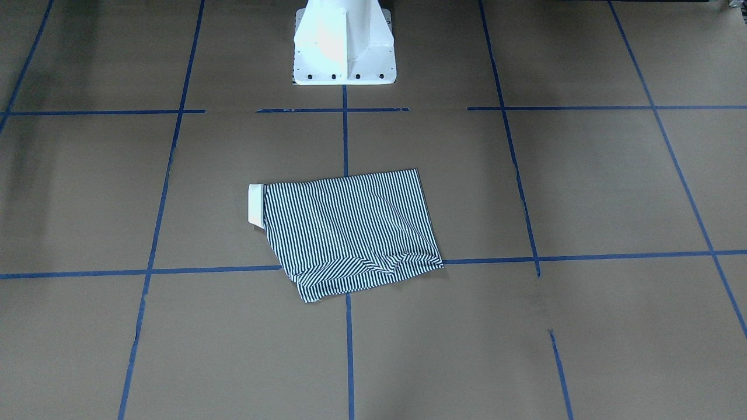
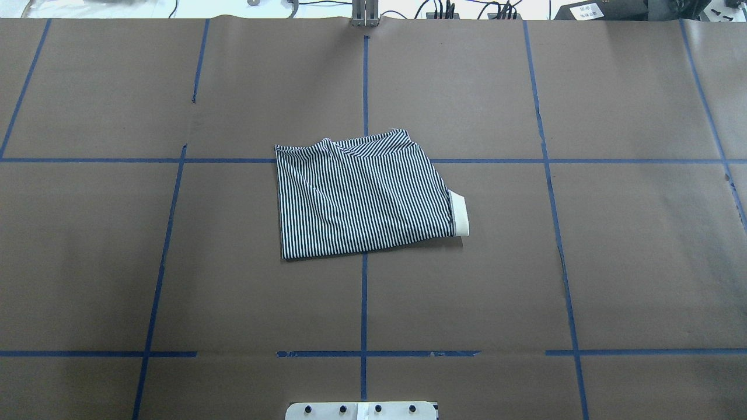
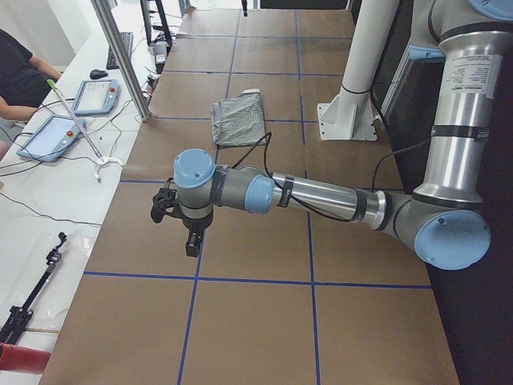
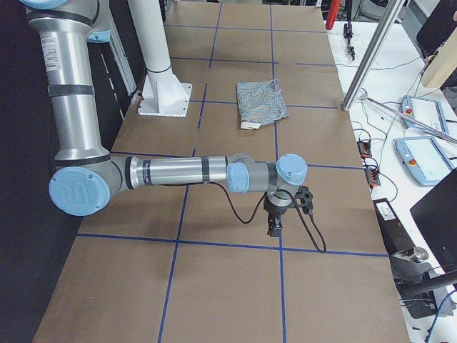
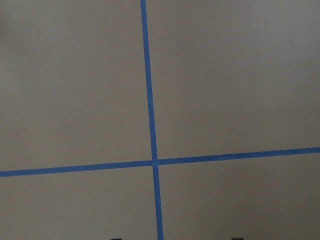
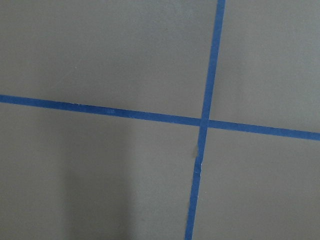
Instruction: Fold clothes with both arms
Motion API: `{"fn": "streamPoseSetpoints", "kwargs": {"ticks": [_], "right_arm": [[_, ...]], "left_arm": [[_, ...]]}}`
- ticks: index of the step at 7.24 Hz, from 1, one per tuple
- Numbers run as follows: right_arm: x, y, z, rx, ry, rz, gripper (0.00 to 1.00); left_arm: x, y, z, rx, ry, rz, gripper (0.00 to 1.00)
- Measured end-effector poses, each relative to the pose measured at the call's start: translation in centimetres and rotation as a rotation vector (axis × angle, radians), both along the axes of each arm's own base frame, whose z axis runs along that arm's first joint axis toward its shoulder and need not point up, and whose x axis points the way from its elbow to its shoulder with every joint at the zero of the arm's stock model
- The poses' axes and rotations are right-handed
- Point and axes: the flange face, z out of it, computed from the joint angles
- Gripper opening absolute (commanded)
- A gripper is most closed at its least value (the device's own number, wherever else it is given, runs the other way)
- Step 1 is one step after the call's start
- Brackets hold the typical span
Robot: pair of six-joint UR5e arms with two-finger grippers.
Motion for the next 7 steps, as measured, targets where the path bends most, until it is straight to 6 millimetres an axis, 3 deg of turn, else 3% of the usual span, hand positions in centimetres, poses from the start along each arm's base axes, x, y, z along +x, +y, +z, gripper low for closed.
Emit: {"fn": "streamPoseSetpoints", "kwargs": {"ticks": [2, 5, 7], "right_arm": [[-0.5, -0.2, -0.3, 0.002, -0.003, -0.008, 1.0], [-0.5, -0.4, -0.3, 0.008, 0.005, -0.01, 1.0], [-0.5, -0.5, -0.3, 0.013, 0.007, -0.011, 1.0]], "left_arm": [[0.6, 1.9, 1.8, -0.034, -0.006, 0.013, 1.0], [0.9, 5.1, 6.1, -0.044, -0.023, 0.105, 1.0], [1.0, 5.8, 7.0, -0.041, -0.025, 0.125, 1.0]]}}
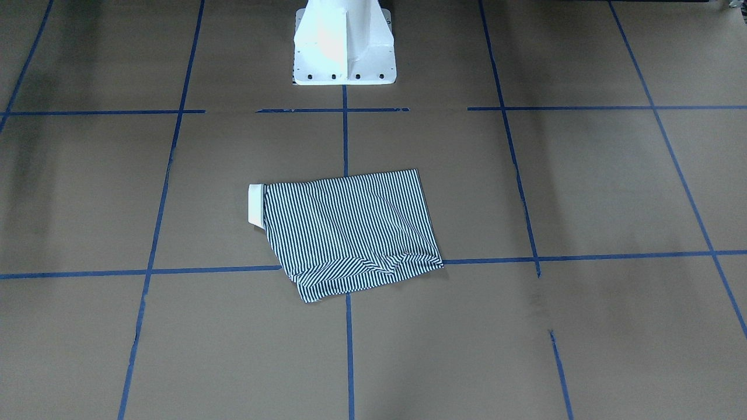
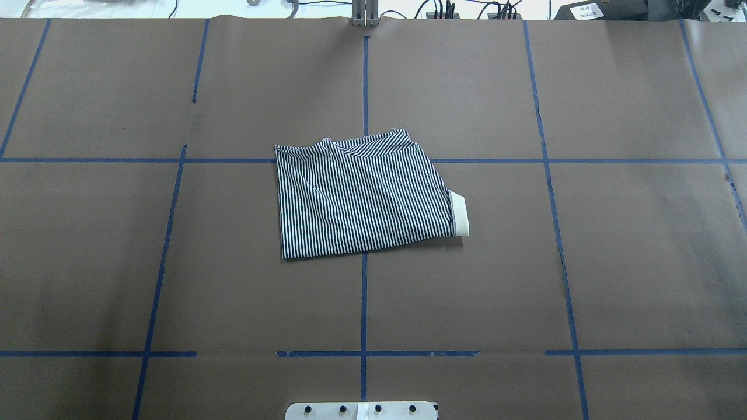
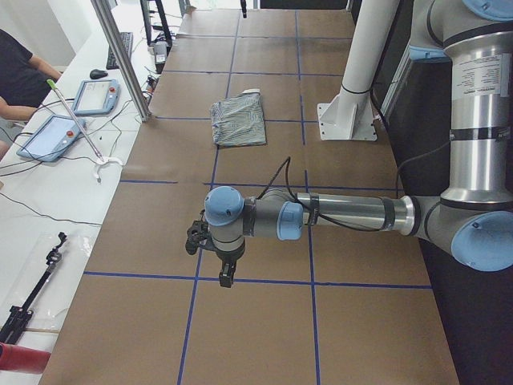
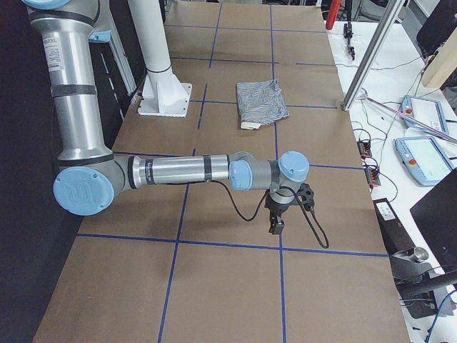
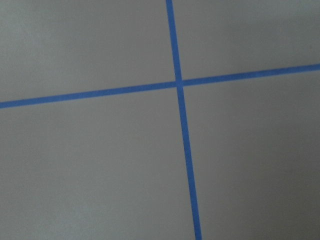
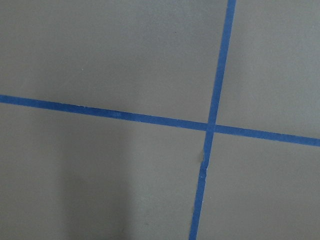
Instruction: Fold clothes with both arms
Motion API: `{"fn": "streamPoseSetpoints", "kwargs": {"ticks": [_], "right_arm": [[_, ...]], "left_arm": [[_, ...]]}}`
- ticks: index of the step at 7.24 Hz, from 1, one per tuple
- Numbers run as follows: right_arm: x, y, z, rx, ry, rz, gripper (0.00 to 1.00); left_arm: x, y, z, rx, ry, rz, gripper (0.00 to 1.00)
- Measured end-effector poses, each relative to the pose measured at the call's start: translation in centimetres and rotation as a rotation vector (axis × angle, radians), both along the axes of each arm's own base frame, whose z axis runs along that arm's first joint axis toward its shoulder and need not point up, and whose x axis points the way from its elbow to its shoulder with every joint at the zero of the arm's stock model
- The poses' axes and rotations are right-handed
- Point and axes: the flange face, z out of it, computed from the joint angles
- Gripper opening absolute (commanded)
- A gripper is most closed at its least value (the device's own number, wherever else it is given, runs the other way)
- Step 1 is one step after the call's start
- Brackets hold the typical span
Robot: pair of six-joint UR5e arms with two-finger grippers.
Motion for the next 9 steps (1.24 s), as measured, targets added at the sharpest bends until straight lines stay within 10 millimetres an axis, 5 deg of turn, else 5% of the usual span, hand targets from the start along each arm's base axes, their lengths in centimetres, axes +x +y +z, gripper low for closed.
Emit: {"fn": "streamPoseSetpoints", "kwargs": {"ticks": [9], "right_arm": [[-0.1, -0.1, -0.2, 0.003, -0.01, 0.003, 1.0]], "left_arm": [[-0.1, 0.6, 0.3, -0.083, -0.005, 0.004, 1.0]]}}
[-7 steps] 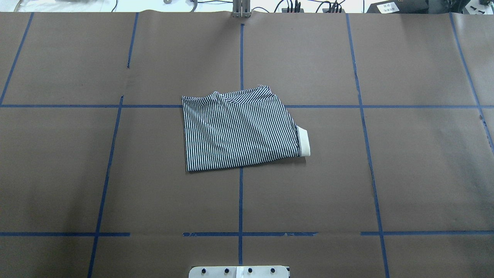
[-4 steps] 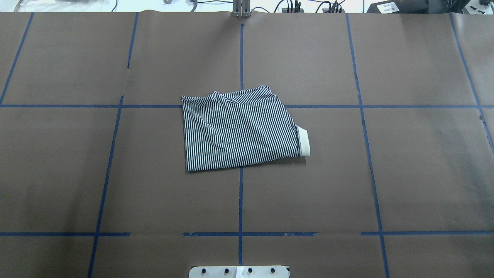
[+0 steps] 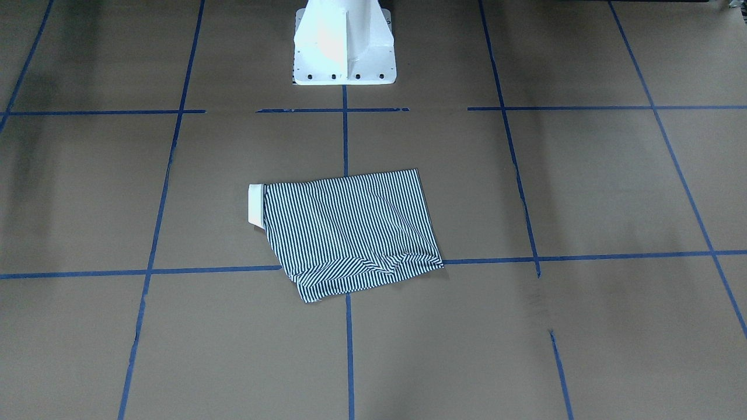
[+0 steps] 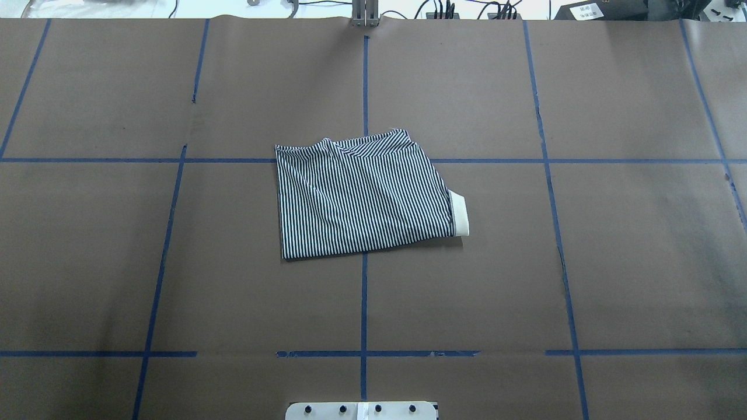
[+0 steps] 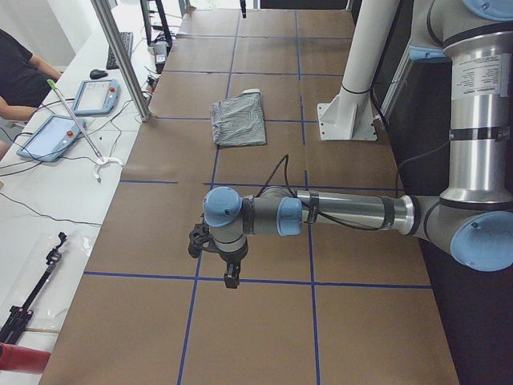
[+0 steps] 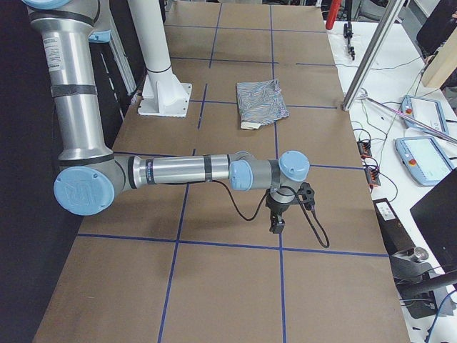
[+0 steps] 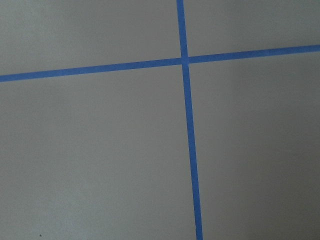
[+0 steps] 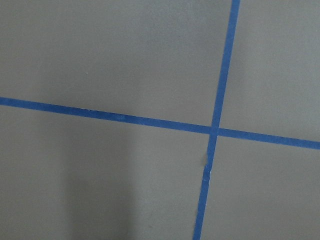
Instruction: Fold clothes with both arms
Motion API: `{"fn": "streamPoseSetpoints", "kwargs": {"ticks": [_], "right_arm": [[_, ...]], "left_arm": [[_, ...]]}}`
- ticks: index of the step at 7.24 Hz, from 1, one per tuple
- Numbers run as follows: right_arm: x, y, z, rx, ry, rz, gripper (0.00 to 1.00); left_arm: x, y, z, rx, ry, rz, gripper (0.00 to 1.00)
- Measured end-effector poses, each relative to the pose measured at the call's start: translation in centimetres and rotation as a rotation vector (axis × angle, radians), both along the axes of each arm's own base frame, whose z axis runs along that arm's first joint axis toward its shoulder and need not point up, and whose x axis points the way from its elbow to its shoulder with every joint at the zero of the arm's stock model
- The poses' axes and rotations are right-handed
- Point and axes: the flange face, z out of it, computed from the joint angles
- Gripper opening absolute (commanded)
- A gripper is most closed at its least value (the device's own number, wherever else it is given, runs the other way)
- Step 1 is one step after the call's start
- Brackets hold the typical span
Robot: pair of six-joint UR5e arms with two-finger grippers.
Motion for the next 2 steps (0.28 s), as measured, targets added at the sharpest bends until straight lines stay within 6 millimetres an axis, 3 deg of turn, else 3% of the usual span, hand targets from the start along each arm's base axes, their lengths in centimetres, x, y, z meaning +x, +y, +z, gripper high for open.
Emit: {"fn": "streamPoseSetpoints", "kwargs": {"ticks": [2], "right_arm": [[0.0, -0.01, -0.04, 0.001, -0.003, -0.002, 1.0]], "left_arm": [[0.05, -0.16, -0.16, 0.003, -0.002, 0.001, 1.0]]}}
